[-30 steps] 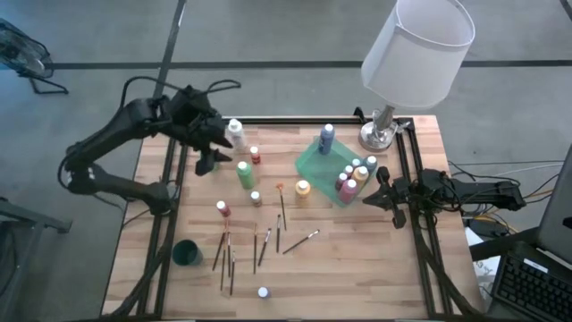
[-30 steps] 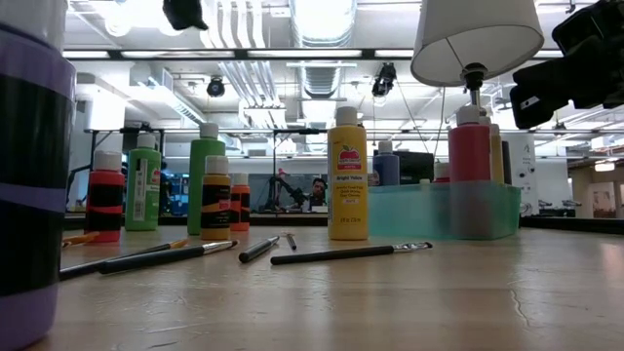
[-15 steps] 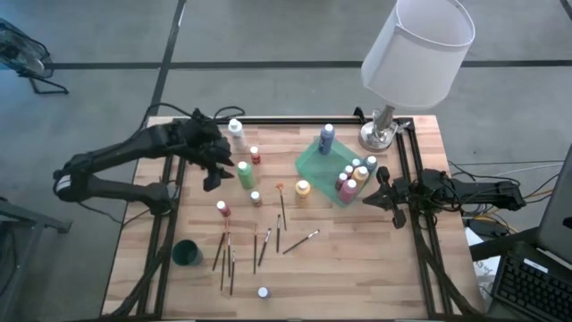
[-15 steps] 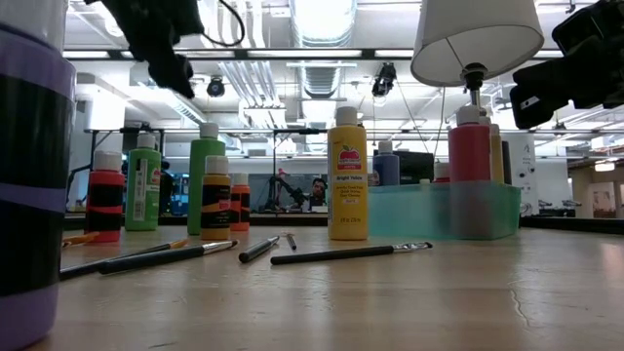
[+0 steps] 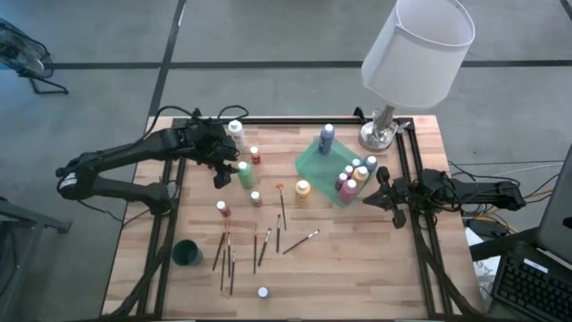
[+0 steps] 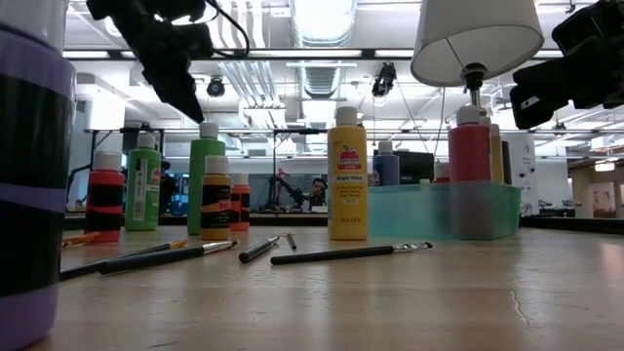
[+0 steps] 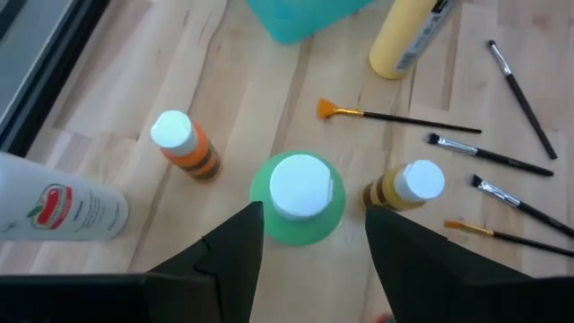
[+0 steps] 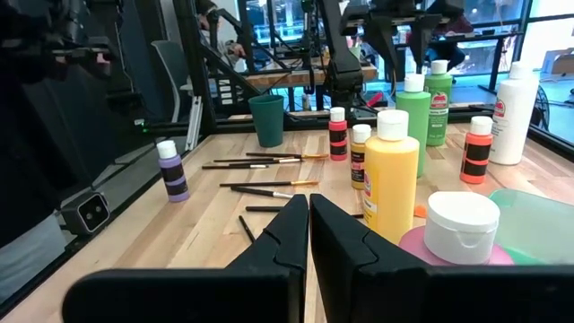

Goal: Pick & Place Paint Supplies
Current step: Put the big green paint bottle into the green bin

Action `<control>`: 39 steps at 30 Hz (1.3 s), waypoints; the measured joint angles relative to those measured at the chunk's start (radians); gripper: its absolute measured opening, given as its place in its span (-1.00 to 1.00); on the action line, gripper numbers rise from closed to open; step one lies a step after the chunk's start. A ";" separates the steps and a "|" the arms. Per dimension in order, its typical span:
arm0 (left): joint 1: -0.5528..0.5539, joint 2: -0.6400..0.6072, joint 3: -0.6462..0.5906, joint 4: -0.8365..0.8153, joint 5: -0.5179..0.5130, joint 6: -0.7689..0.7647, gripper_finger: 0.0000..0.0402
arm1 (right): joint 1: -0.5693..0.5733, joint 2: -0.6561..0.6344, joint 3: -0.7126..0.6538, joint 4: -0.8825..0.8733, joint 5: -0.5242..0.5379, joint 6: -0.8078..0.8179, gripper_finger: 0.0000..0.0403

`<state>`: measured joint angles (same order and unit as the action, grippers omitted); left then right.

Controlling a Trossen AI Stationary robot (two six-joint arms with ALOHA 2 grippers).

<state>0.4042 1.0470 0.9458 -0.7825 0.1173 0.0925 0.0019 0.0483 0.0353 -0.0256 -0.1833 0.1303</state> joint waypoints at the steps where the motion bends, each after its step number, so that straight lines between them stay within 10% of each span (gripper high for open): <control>1: 0.000 0.000 -0.007 0.006 0.000 0.000 0.01 | 0.000 0.000 0.000 0.000 0.000 0.000 -0.94; 39: 0.002 0.145 -0.019 0.118 -0.005 0.031 -0.21 | 0.000 0.000 0.000 0.000 0.000 0.000 -0.94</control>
<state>0.4057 1.1923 0.9272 -0.6650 0.1123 0.1239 0.0021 0.0486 0.0353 -0.0257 -0.1833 0.1303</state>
